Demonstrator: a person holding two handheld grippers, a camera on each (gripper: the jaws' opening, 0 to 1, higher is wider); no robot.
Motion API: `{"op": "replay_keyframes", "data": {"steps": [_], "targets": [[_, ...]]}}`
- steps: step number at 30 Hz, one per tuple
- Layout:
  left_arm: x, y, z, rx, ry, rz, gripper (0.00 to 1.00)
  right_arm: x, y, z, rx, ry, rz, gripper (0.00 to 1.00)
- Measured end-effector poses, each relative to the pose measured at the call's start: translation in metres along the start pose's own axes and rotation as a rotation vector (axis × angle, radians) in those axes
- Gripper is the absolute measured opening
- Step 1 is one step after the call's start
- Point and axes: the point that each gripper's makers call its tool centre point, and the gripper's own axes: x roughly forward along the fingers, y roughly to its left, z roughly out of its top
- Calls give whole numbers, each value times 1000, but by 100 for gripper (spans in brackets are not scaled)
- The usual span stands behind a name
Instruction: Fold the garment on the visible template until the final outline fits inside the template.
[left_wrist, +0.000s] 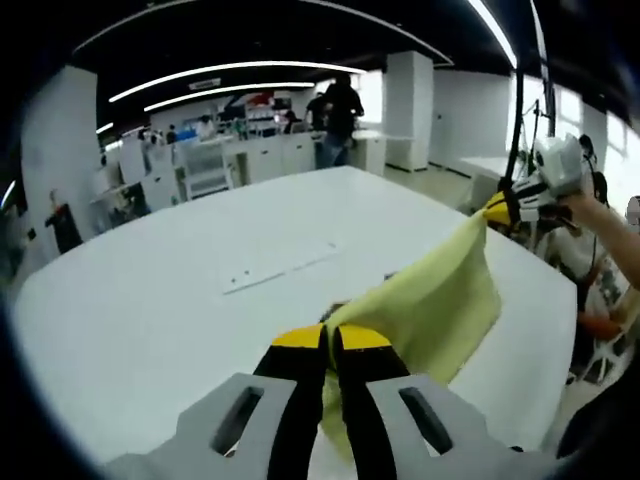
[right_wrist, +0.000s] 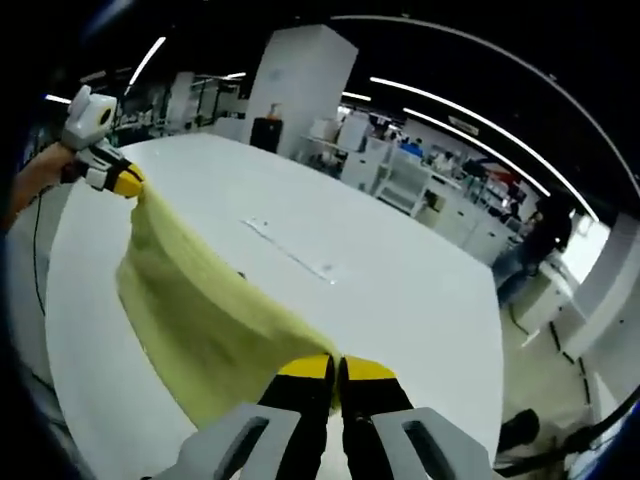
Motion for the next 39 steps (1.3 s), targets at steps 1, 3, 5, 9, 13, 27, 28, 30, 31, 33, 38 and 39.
{"op": "replay_keyframes", "data": {"steps": [1, 3, 5, 9, 13, 27, 28, 30, 31, 33, 38, 39], "targets": [[4, 2, -1, -4, 2, -2, 1, 4, -1, -1, -6, 3, -6, 0], [13, 6, -4, -17, 13, 1, 1, 14, -3, -3, -4, 9, -12, 0], [20, 9, -8, -6, 23, 5, 1, 24, -4, -7, 5, 22, -14, 0], [38, 15, -20, 2, 56, 3, 1, 47, -5, -17, 5, 50, -12, 0], [56, 22, -29, 17, 70, 0, 1, 65, -4, -27, 16, 73, -7, 0], [110, 43, -69, 23, 163, -13, 1, 119, 1, -57, 77, 140, 3, 0], [113, 44, -72, 22, 167, -15, 1, 122, 1, -61, 88, 149, 4, 0], [118, 44, -76, 38, 174, -17, 1, 126, 3, -67, 112, 164, 13, 0], [121, 45, -78, 46, 175, -17, 1, 128, 3, -69, 114, 169, 13, 0], [125, 46, -83, 71, 187, -26, 1, 132, 4, -71, 106, 172, 18, 0], [131, 51, -91, 28, 204, -13, 1, 139, 6, -78, 135, 179, 35, 0], [131, 51, -92, 24, 200, -13, 1, 140, 7, -80, 134, 185, 38, 0]]}}
